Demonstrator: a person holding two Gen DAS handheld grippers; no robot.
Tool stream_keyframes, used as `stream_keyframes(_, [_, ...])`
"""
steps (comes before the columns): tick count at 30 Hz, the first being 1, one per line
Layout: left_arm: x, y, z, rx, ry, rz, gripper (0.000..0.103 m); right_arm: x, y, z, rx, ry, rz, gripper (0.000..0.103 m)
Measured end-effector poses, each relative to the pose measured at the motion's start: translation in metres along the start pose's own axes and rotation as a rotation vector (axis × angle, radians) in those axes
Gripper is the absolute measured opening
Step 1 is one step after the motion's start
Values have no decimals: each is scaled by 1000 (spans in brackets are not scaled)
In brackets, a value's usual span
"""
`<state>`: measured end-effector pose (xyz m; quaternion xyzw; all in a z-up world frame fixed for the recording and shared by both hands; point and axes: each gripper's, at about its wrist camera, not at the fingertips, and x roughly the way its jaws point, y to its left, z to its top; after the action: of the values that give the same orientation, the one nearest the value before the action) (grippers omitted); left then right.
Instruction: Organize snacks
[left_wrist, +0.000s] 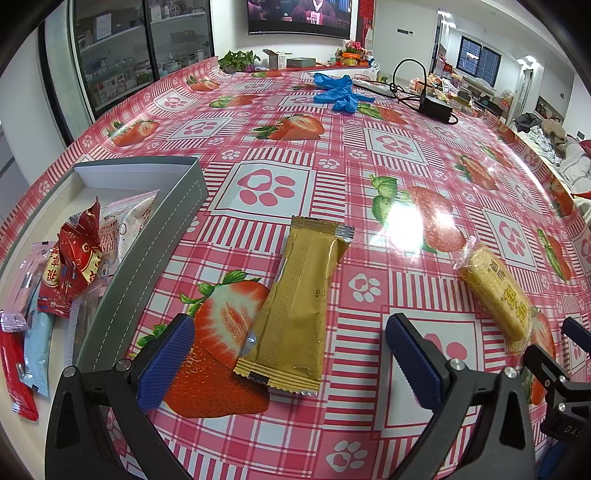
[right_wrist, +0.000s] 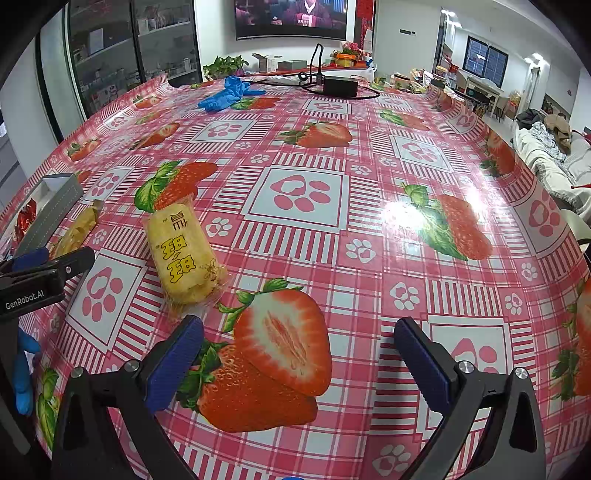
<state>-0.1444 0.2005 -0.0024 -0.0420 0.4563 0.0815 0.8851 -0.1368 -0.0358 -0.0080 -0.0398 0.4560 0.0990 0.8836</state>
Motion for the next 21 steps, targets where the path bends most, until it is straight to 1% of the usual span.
stream_keyframes(21, [1,0,0,0,0,0,103,0,0,0,0,-1,0,103])
